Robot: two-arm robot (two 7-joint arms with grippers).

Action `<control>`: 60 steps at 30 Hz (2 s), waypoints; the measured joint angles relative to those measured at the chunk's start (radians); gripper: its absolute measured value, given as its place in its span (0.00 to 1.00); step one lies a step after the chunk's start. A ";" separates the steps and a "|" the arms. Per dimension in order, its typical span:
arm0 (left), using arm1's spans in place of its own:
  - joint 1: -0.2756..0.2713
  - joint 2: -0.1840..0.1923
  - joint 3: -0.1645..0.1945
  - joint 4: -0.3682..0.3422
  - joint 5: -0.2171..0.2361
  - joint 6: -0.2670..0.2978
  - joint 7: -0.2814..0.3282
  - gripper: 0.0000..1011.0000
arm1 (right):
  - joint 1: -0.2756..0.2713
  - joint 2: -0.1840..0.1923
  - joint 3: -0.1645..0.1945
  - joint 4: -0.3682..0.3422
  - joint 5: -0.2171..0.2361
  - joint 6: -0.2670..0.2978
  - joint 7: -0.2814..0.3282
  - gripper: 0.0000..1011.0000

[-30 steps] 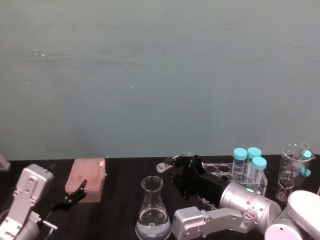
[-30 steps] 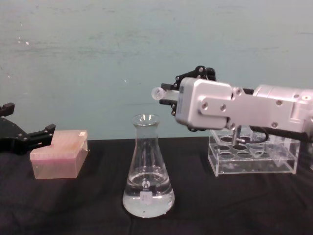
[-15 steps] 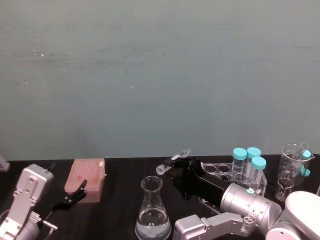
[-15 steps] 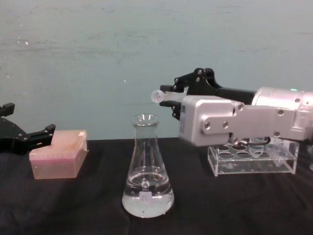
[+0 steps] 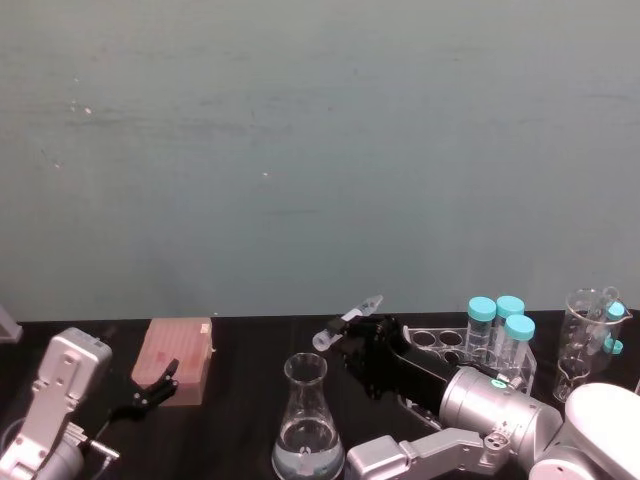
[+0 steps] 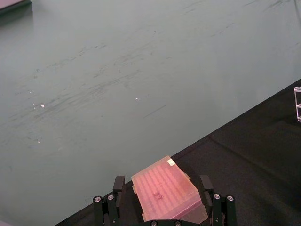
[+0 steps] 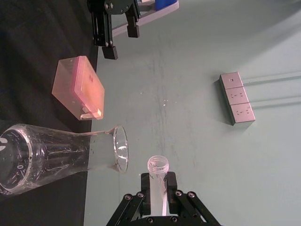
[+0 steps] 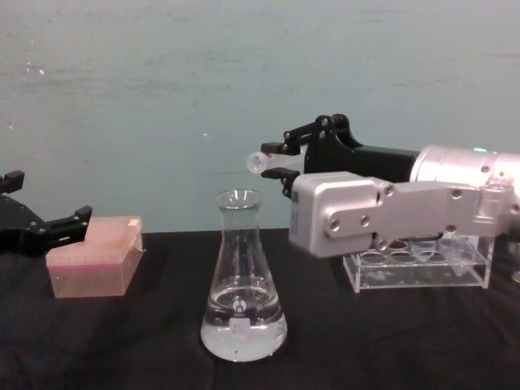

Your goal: Pour the liquid from the test tube into the beaker using one hand.

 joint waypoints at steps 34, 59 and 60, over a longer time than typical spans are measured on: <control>0.000 0.000 0.000 0.000 0.000 0.000 0.000 0.99 | 0.041 0.005 -0.059 0.026 -0.082 0.010 -0.063 0.19; 0.000 0.000 0.000 0.000 0.000 0.000 0.000 0.99 | 0.073 0.014 -0.094 0.050 -0.133 0.020 -0.103 0.19; 0.000 0.000 0.000 0.000 0.000 0.000 0.000 0.99 | 0.073 0.014 -0.094 0.050 -0.133 0.020 -0.103 0.19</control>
